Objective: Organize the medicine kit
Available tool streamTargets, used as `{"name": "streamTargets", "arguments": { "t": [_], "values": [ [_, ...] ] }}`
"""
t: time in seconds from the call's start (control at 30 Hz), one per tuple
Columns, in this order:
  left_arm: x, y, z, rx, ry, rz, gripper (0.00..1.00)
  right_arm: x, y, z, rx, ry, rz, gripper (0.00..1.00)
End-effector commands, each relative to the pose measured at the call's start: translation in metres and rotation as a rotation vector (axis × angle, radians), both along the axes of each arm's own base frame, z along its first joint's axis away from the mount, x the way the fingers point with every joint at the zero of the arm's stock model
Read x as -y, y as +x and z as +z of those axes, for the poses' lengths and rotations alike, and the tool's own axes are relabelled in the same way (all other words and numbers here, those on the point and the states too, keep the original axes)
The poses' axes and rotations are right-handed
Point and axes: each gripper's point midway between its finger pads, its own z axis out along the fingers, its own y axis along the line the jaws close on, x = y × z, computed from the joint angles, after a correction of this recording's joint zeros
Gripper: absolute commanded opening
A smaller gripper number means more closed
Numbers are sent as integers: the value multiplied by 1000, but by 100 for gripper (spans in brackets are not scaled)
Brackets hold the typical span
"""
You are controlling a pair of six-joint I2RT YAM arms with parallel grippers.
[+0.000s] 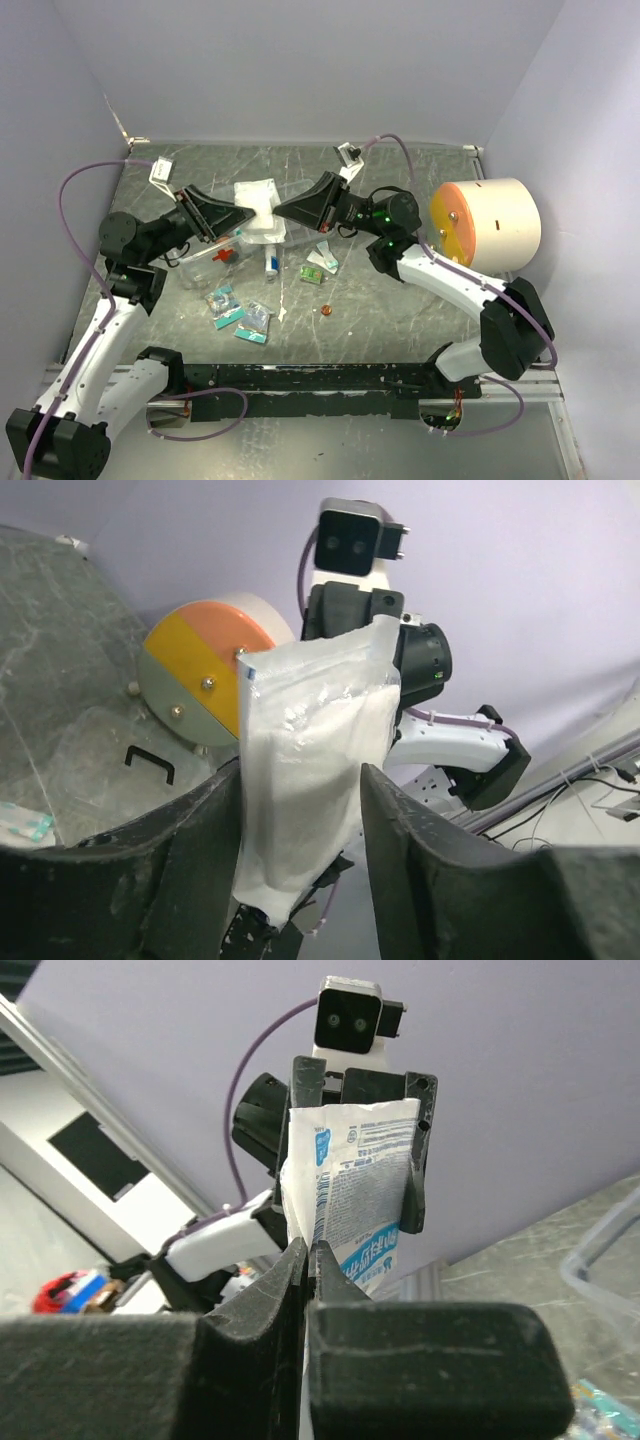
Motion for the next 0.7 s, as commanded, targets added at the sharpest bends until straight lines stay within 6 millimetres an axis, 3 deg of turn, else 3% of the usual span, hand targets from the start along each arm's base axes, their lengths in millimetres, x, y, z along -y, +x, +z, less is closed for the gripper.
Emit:
{"name": "streamTargets", "arguments": {
  "t": [0.0,0.1,0.2,0.27,0.33,0.5,0.67],
  "values": [
    [0,-22,28,88,-78,-64,52,8,-17,29,15,95,84,0],
    [-3,-21,30,97,-70,-22,26,5,-8,21,-21,61,41,12],
    [-6,-15,29,94,-49,28,7,8,-3,15,-40,54,-9,36],
    [-9,-12,30,95,-36,61,7,12,-2,15,-35,47,-42,48],
    [-11,-9,31,88,-33,84,7,10,-1,10,-47,21,-59,53],
    [-13,0,28,58,-24,121,7,-4,-3,0,-32,-64,-106,54],
    [-13,9,20,18,-21,138,7,-23,8,-11,-71,-210,-196,54]
  ]
}}
